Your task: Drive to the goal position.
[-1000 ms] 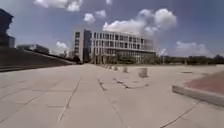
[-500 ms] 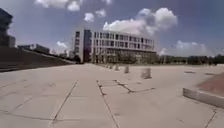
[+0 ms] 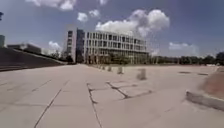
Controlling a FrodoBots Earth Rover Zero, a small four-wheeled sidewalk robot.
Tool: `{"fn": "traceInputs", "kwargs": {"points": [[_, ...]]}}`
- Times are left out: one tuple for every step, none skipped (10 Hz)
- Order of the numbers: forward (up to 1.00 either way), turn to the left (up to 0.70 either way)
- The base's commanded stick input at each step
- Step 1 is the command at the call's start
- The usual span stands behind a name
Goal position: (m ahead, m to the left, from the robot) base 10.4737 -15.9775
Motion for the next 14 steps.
{"fn": "traceInputs", "kwargs": {"points": [[0.7, -0.35], [0.7, -0.35], [0.7, -0.26], [0.7, 0.0], [0.7, 0.0], [0.7, 0.0], [0.7, 0.0], [0.7, 0.0], [0.7, 0.0], [0.7, -0.04], [0.7, -0.32], [0.7, -0.34], [0.7, -0.35], [0.7, -0.35]]}}
